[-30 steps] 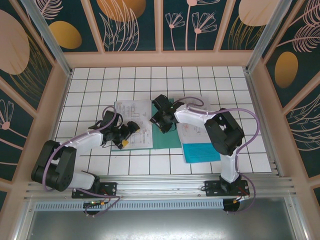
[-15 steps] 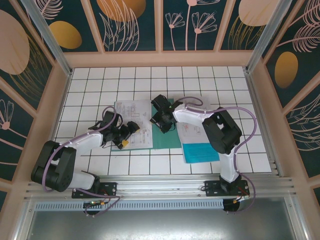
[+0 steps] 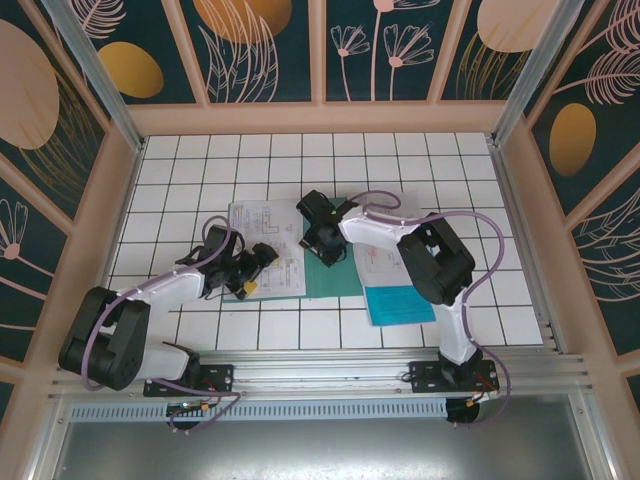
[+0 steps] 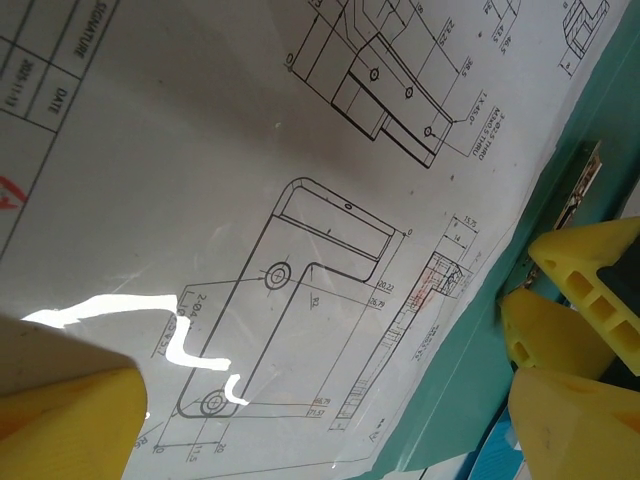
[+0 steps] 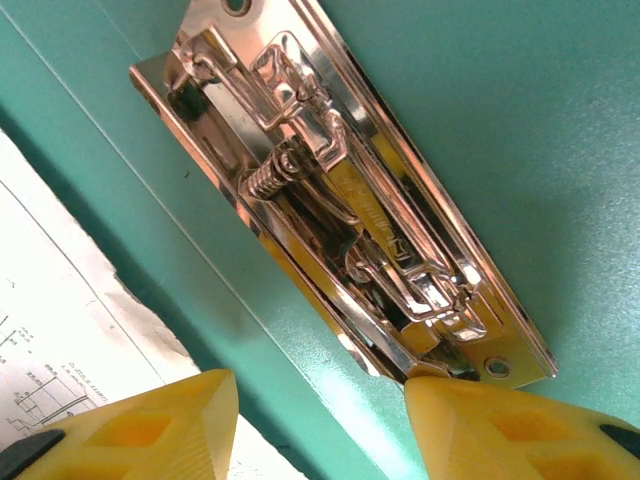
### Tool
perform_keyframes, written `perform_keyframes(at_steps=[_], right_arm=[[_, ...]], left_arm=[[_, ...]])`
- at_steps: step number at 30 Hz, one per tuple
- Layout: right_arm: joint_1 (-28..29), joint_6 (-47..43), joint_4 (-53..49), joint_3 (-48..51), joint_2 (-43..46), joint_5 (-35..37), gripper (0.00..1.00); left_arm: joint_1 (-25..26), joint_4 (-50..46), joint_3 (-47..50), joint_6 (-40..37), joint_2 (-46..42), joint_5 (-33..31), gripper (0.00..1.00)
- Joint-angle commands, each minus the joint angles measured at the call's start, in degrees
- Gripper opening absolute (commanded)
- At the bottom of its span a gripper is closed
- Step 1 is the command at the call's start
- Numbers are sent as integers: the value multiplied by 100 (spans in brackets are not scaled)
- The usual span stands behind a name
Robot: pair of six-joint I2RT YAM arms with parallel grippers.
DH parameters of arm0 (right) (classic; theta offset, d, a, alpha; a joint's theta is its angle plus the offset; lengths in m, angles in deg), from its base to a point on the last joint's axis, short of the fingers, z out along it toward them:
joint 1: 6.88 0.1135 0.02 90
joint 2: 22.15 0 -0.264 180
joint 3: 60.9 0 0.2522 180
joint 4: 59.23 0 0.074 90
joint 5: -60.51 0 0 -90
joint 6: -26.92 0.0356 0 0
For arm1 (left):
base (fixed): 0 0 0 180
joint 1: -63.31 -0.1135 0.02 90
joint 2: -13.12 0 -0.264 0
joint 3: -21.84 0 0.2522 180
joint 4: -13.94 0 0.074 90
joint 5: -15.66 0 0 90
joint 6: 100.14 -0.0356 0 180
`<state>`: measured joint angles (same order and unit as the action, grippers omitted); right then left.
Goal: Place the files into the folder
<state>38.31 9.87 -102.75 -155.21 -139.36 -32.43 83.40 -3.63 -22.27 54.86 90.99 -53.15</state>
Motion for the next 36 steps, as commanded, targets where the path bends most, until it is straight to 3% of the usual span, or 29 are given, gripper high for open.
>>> perform_keyframes(at_steps=[1,13,20,24,28,32,36], right_arm=[[-261,-89,-401,844,-671,637,53],[-92,-524,-680,-126,9,1058,57],[-67,-552,-210,-516,708,408,60],[-171,-306,-155,-153,1377,408,65],[-329,18,449,1006,1969,-207,66],[-261,304,1014,1577,1907,-1041,66],[-230,413,1461,1542,1667,-1253,65]], left_arm=[[-23,-853,218,60,70,-562,95],[-21,-902,186,50,68,-572,95],[-19,-811,179,53,102,-497,95],[-23,-732,171,41,140,-437,95],[-23,-691,130,25,187,-397,95],[-23,-691,73,-13,258,-370,95],[-18,-683,44,-28,304,-370,95]])
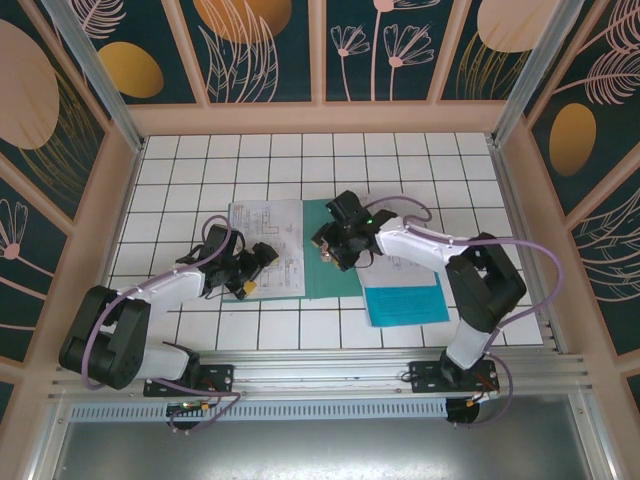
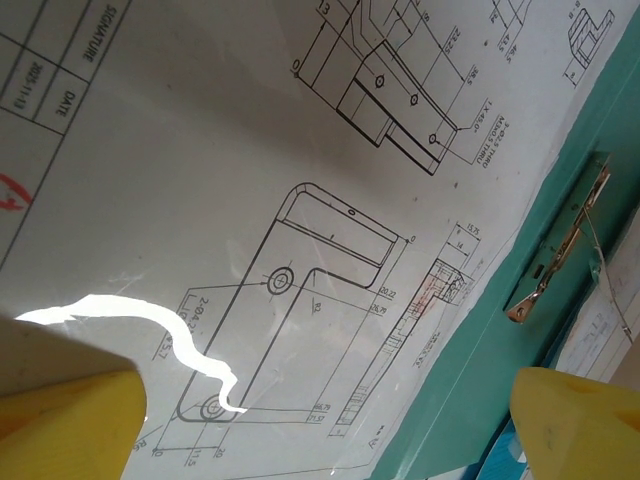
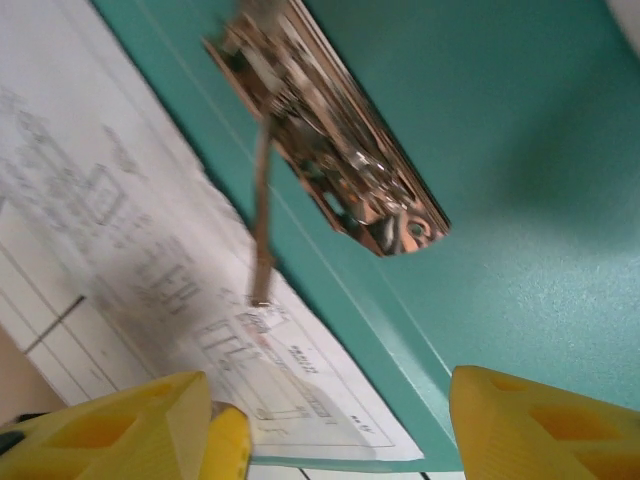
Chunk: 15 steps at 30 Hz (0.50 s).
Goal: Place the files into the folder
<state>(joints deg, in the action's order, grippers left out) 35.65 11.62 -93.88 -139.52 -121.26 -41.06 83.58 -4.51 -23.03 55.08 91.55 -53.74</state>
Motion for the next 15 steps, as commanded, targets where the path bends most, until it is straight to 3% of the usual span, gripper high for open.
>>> perform_keyframes(at_steps=[1,15], right_arm=[[20,222,604,-140,-224,-403,65],[-496,-383,268,-2111,-1607,-101,62]], left_arm=[[-41,-595,114,-54,251,-304,95],[-40,-629,45,-67,294,-333,95]])
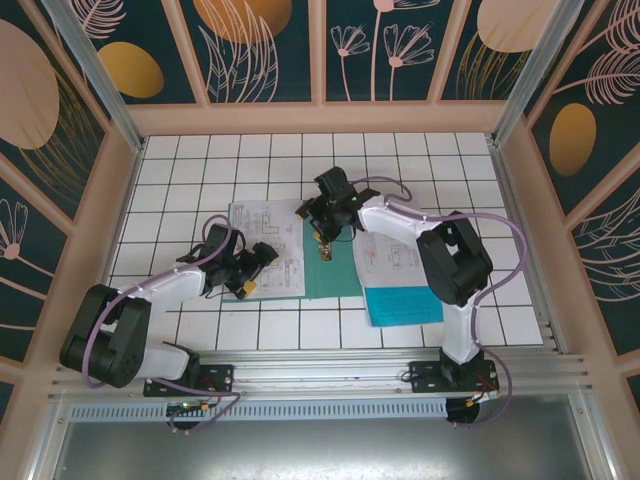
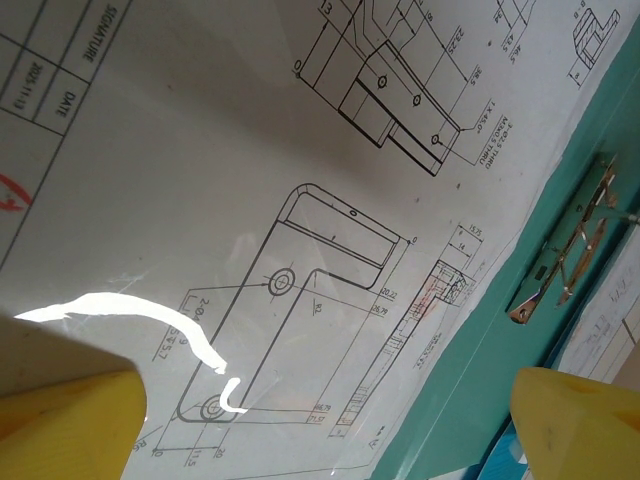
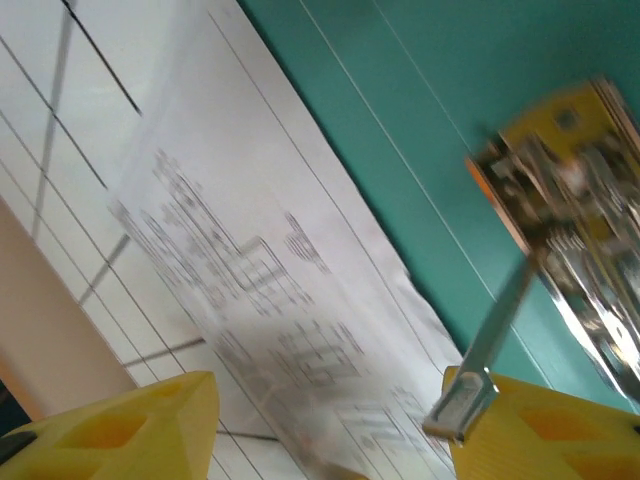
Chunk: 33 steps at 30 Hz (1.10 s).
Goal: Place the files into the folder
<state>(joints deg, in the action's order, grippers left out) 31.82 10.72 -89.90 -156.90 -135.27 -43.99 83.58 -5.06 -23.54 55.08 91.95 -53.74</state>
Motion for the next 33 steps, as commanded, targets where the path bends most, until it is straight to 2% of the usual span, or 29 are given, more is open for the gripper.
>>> perform_keyframes(at_steps=[1,10,16,19,22,24,28,30,33], right_arm=[[-142,-358,-165,-518,-311,199,62],[-406,-788,-322,-1400,-1004,211,60],[-396,-1374,-492,-1377,-377,745,60],[-443,-1419,-280,-559,377,1007,60],[-626,-1286,26,564,1183,963,60],[-705,-1201,140,1368,1713,857,59],[-1332,-1147,367,2696,2573,503,58],[-1592,-1157,411,3228,2943,343,58],[-1928,-1213,442,3750,3304,132,58]], left_arm=[[-40,-575,79,-66,259,-337,95],[-41,-687,-130,-108,317,-372,96],[-32,-751,-550,-279,232,-215,94],[-15,-760,-831,-331,222,14,91],[83,-758,-1165,-341,254,255,88],[258,-735,-1407,-327,346,445,84],[841,-578,-1785,-308,661,739,75],[1264,-482,-1951,-337,916,924,68],[1881,-337,-2015,-327,1229,1177,48]])
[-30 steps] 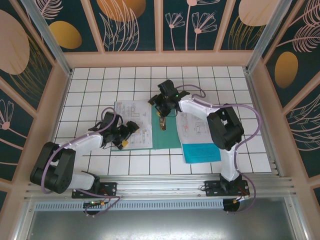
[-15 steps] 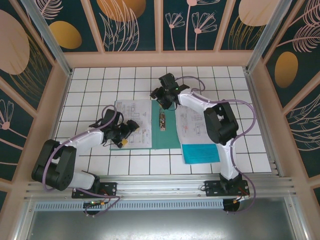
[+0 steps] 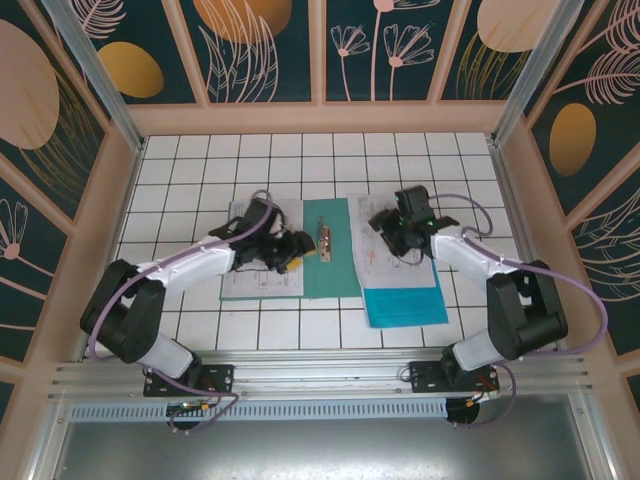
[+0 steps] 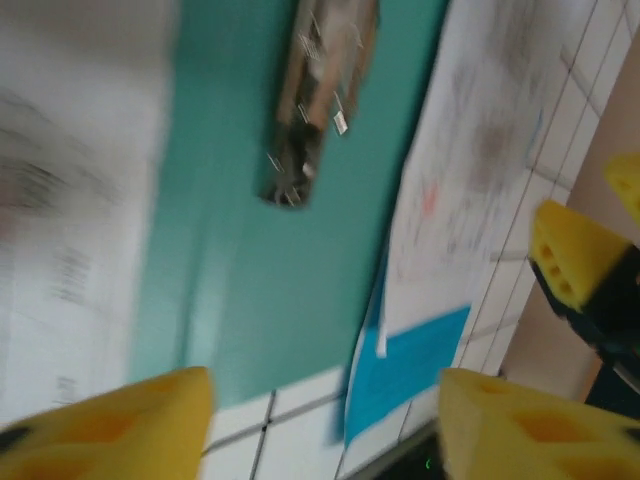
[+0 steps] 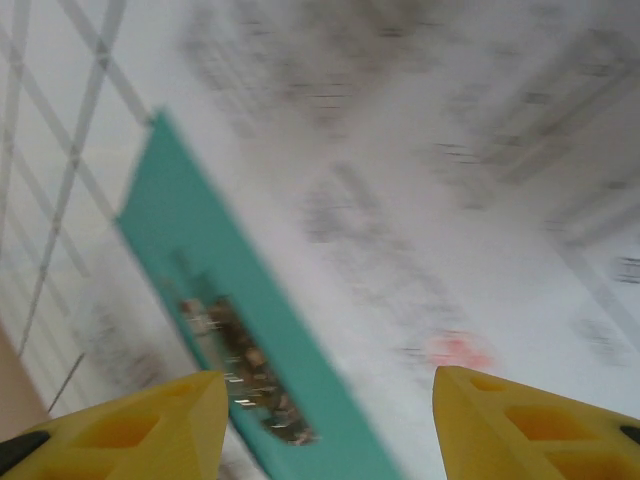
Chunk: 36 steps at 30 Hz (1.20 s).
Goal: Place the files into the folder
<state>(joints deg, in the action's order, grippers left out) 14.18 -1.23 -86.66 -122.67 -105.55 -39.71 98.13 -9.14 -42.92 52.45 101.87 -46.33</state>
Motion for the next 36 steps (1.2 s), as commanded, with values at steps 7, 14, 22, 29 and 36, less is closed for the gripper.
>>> perform_keyframes(at_steps=[7,14,22,29,36], right_arm=[[-556,-236,115,734,509,-401,57],[-794,-355,234,881,569,-550,57],[-820,-421,242,1034,705,-679,57],[-827,-442,269,1154,754,-740,57],[-826,-508,313,1051,603,-797,56]], left_arm=[[1707,1029,112,712,634,750,36],[2524,1651,-55,1297,1458,550,37],[2660,1984,-439,1624,2044,253,42],[2722,1907,-768,1641,2447,206,32],[2672,1379,-1043,1414,2434,-42,0]])
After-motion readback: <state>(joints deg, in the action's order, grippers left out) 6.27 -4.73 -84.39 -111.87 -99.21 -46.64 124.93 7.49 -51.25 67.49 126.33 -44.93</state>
